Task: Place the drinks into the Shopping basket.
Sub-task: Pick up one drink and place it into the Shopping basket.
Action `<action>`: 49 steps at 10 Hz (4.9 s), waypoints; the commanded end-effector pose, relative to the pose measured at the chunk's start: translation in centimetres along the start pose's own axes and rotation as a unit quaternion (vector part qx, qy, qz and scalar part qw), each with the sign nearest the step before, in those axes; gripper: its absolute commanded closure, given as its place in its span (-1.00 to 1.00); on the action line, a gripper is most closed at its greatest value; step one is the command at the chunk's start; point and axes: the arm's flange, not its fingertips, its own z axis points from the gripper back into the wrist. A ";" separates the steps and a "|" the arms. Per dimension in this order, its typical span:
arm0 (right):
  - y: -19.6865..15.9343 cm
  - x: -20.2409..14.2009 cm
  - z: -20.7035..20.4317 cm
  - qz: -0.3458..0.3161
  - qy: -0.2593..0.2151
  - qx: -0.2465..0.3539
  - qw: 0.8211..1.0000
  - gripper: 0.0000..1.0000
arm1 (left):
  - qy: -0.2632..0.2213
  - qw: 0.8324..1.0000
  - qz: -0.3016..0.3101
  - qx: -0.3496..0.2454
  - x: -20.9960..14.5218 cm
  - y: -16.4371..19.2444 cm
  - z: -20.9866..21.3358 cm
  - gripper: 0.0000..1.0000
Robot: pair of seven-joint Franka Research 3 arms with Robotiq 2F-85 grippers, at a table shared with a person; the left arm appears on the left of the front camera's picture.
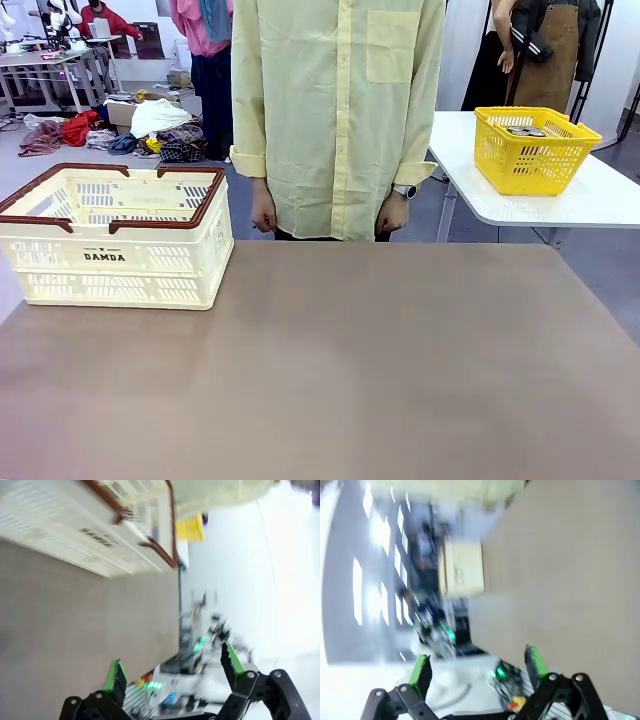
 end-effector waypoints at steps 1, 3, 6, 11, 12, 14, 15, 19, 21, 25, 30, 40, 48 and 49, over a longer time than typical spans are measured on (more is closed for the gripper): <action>-2.2 2.9 -1.6 -0.028 -0.093 0.052 0.994 -1.00 | -0.090 0.995 0.028 -0.040 -0.3 0.4 -1.5 -1.00; -2.6 0.8 1.1 -0.041 -0.056 0.022 0.997 -1.00 | 0.000 1.000 0.000 0.000 0.0 0.0 0.0 -1.00; -2.6 0.8 1.1 -0.041 -0.056 0.022 0.997 -1.00 | 0.000 1.000 0.000 0.000 0.0 0.0 0.0 -1.00; -2.6 0.8 1.1 -0.041 -0.056 0.022 0.997 -1.00 | 0.000 1.000 0.000 0.000 0.0 0.0 0.0 -1.00; -2.6 0.8 1.1 -0.041 -0.056 0.022 0.997 -1.00 | 0.000 1.000 0.000 0.000 0.0 0.0 0.0 -1.00; -2.6 0.8 1.1 -0.041 -0.056 0.022 0.997 -1.00 | 0.000 1.000 0.000 0.000 0.0 0.0 0.0 -1.00; -2.6 0.8 1.1 -0.041 -0.056 0.022 0.997 -1.00 | 0.000 1.000 0.000 0.000 0.0 0.0 0.0 -1.00; -2.6 0.8 1.1 -0.041 -0.056 0.022 0.997 -1.00 | 0.000 1.000 0.000 0.000 0.0 0.0 0.0 -1.00; -2.6 0.8 1.1 -0.041 -0.056 0.022 0.997 -1.00 | 0.000 1.000 0.000 0.000 0.0 0.0 0.0 -1.00; -2.6 0.8 1.1 -0.041 -0.056 0.022 0.997 -1.00 | 0.000 1.000 0.000 0.000 0.0 0.0 0.0 -1.00; -2.6 0.8 1.1 -0.041 -0.056 0.022 0.997 -1.00 | 0.000 1.000 0.000 0.000 0.0 0.0 0.0 -1.00; 1.4 0.7 -3.2 0.050 -0.006 -0.168 0.985 -1.00 | 0.000 1.000 0.000 0.000 0.0 0.0 0.0 -1.00; 8.0 1.4 -17.5 0.298 0.091 -0.430 0.848 -1.00 | 0.000 1.000 0.000 0.000 0.0 0.0 0.0 -1.00; 8.0 1.4 -17.5 0.298 0.091 -0.430 0.848 -1.00 | 0.000 1.000 0.000 0.000 0.0 0.0 0.0 -1.00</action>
